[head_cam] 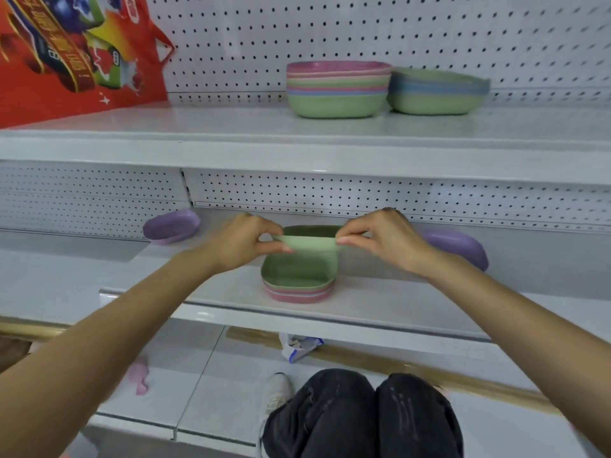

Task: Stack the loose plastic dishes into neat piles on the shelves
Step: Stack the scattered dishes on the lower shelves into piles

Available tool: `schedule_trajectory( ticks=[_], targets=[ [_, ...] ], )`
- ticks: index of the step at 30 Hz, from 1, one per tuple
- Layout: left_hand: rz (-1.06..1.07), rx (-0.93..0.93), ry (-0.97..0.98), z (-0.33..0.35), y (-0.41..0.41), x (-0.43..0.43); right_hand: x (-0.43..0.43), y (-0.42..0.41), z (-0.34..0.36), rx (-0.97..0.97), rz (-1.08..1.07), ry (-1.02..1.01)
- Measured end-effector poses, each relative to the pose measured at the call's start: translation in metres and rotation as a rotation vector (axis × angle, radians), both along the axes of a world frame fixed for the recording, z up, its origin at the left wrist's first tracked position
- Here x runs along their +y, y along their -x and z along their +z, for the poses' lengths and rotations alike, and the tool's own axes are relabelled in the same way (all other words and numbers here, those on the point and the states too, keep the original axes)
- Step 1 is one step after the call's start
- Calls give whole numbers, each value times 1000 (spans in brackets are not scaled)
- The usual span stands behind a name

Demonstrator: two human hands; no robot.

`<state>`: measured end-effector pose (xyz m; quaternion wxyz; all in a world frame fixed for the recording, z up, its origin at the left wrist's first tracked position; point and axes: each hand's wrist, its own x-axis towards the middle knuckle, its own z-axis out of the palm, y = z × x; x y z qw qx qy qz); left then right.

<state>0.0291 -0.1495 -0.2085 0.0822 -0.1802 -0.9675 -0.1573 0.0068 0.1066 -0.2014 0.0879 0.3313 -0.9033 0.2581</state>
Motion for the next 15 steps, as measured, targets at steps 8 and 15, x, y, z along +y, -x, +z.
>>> schedule_trajectory(
  ticks=[8, 15],
  targets=[
    [-133, 174, 139, -3, 38, 153, 143, -10, -18, -81, -311, -19],
    [-242, 178, 261, -18, 73, 237, 214, -1, -46, -95, -484, 49]
  ],
)
